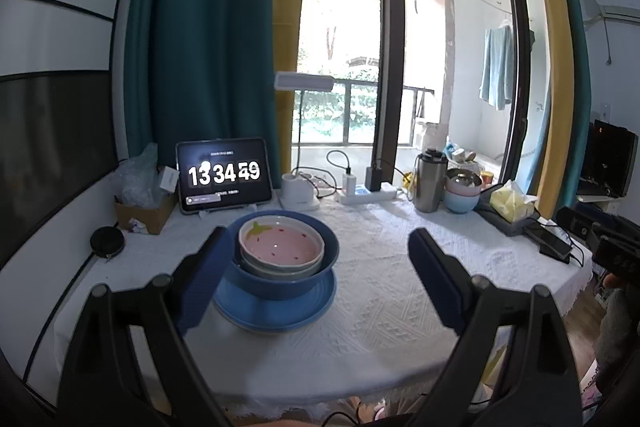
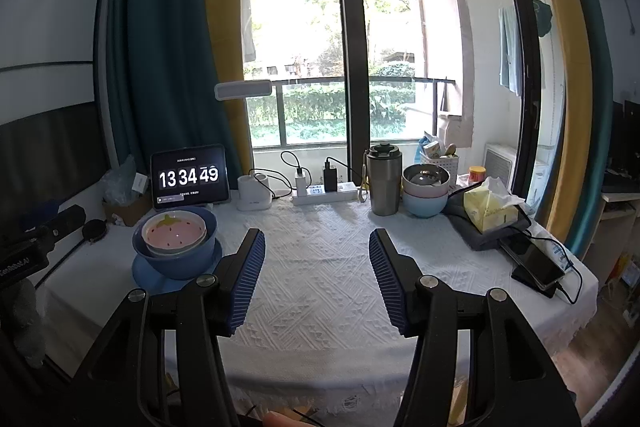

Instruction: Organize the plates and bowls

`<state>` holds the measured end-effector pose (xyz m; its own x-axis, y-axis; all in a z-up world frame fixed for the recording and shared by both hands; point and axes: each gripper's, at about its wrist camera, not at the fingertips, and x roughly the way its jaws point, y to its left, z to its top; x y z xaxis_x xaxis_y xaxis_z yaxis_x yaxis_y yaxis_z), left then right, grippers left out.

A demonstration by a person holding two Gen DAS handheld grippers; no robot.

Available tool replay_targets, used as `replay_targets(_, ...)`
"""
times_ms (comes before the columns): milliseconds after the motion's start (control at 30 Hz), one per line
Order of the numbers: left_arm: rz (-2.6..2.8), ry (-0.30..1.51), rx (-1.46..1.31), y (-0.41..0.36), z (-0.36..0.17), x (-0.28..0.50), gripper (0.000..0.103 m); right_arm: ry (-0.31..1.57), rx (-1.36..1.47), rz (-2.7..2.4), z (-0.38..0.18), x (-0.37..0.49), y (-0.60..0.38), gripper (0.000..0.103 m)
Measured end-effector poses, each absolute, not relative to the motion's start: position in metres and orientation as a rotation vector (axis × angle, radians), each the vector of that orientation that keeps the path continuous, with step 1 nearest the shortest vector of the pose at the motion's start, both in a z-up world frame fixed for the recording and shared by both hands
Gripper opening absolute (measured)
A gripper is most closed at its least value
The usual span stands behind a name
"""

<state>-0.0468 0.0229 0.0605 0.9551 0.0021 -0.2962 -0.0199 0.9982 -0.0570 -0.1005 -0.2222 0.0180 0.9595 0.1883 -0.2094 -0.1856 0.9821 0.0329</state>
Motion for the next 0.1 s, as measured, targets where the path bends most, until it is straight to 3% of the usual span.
replay_targets(100,0.013,0.302,-0.061,0.0236,0.0603,-0.0462,0.090,0.218,0.009,0.188,0.0154,-0.0985,-0.2239,0.058)
